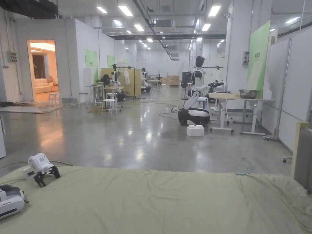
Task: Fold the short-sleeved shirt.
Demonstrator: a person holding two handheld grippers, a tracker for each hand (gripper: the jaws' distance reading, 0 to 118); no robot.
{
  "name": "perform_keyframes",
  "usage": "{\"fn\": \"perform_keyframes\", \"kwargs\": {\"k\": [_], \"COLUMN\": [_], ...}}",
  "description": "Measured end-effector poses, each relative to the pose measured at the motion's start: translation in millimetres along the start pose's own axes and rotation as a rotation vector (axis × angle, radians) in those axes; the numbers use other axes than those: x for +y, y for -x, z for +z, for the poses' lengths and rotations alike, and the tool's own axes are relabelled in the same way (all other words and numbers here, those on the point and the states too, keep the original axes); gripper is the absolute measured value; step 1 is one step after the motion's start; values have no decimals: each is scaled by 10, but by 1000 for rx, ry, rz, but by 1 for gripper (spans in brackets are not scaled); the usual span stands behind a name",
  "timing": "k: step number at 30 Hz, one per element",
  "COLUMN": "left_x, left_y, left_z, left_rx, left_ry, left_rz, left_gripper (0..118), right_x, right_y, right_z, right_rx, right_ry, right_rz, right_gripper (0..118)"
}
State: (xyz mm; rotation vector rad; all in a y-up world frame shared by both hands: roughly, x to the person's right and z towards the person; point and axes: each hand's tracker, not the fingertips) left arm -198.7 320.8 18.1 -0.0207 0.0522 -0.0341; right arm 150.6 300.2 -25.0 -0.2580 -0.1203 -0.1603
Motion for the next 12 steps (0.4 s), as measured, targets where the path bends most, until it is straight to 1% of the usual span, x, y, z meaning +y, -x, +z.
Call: {"fn": "perform_keyframes", "kwargs": {"k": [1, 2, 4, 5, 7, 8, 11, 12], "left_x": [1, 6, 7, 8, -7, -12, -41, -55], "left_y": [4, 7, 9, 5, -6, -10, 1, -3], "left_z": [-5, -9, -7, -14, -43, -60, -95, -108], "left_rx": [-1, -3, -3, 2, 9, 24, 26, 21], "left_ry": [0, -2, -21, -24, -35, -32, -27, -23], "left_rz": [24, 42, 58, 57, 42, 38, 43, 46], "left_gripper": [118, 118, 118, 118, 118, 118, 118, 118], "right_x": [-23, -42, -53, -45, -38, -45, -61, -81], "right_y": [-78, -141, -182, -161, -99, -83, -35, -26], "right_z": [-8, -19, 12, 37, 95, 104, 127, 128], "right_rx": [103, 172, 242, 236, 174, 169, 198, 204], "right_ry": [-52, -102, -154, -178, -197, -207, -225, -231], "right_rz": [-26, -40, -25, -1, 73, 100, 138, 140], "right_gripper": [113, 113, 114, 115, 117, 118, 118, 118]}}
